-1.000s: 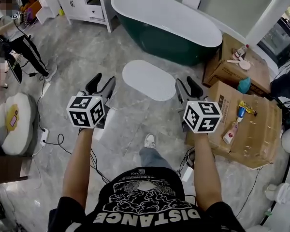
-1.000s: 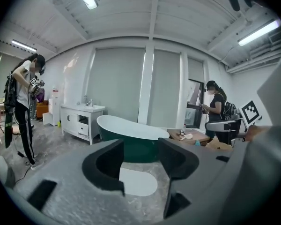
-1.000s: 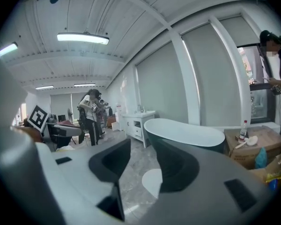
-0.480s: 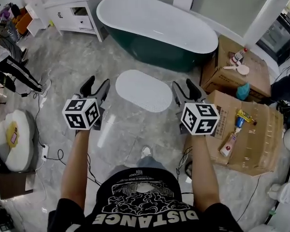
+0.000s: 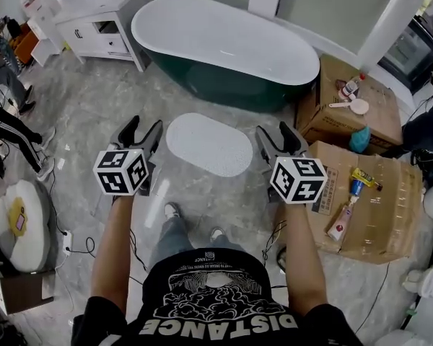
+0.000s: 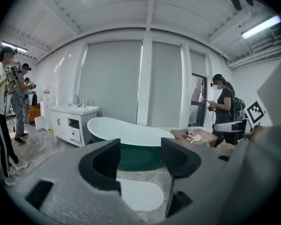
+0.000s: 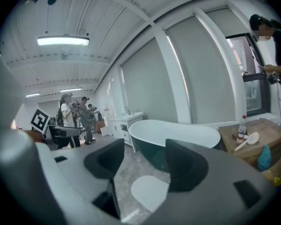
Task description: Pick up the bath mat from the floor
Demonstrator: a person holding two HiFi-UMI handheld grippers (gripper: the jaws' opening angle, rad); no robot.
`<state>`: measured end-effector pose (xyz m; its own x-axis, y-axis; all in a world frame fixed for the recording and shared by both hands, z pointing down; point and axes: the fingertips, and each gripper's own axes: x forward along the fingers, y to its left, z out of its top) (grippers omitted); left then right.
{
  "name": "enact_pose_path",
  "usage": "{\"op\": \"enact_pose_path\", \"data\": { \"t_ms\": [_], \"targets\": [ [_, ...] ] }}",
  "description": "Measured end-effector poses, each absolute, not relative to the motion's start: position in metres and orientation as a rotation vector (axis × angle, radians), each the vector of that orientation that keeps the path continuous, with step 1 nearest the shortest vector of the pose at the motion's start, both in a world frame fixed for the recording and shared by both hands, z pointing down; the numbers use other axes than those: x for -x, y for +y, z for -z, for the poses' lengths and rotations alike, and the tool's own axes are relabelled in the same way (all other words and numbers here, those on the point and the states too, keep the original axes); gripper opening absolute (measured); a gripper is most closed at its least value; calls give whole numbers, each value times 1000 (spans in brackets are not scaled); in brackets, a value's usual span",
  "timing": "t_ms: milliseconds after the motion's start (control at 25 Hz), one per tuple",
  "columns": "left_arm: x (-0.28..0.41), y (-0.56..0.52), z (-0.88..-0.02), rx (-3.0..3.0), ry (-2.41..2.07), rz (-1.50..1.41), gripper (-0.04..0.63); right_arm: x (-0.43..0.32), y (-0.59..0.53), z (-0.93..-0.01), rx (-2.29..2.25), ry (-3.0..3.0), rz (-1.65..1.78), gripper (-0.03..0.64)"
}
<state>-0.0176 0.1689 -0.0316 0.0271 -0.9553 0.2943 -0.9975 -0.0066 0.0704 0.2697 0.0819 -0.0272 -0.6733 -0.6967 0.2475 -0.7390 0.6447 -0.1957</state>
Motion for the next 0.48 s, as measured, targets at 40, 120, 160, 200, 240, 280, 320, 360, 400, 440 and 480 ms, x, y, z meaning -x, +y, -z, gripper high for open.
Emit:
{"op": "enact_pose_path", "data": {
  "t_ms": [40, 120, 160, 200, 240, 280, 320, 360, 400, 440, 480],
  "targets": [
    [20, 162, 29, -2051, -2006, -233, 279, -269, 77, 25, -1201, -2705, -425, 264],
    [25, 148, 23, -2062, -1989, -225, 281, -266, 67, 21, -1219, -2693, -424, 265],
    [29, 140, 20, -2070, -1978, -222, 281, -263, 62, 19, -1231, -2688, -423, 267],
    [33, 131, 18, -2081, -1963, -219, 281, -260, 57, 18, -1246, -2681, -422, 267],
    [37, 122, 15, -2093, -1946, -217, 281, -257, 52, 17, -1266, -2671, -424, 267],
    [43, 113, 13, -2104, -1929, -216, 281, -253, 46, 16, -1285, -2660, -428, 267],
    [50, 103, 11, -2113, -1913, -215, 281, -248, 41, 15, -1303, -2647, -431, 268],
    [58, 95, 10, -2118, -1901, -214, 281, -242, 36, 14, -1319, -2637, -435, 268],
    [67, 86, 8, -2123, -1889, -215, 281, -234, 30, 14, -1334, -2628, -439, 270],
    [76, 77, 7, -2130, -1877, -219, 281, -226, 24, 14, -1351, -2621, -444, 268],
    [86, 67, 7, -2142, -1863, -225, 281, -218, 17, 15, -1371, -2613, -448, 270]
  ]
}}
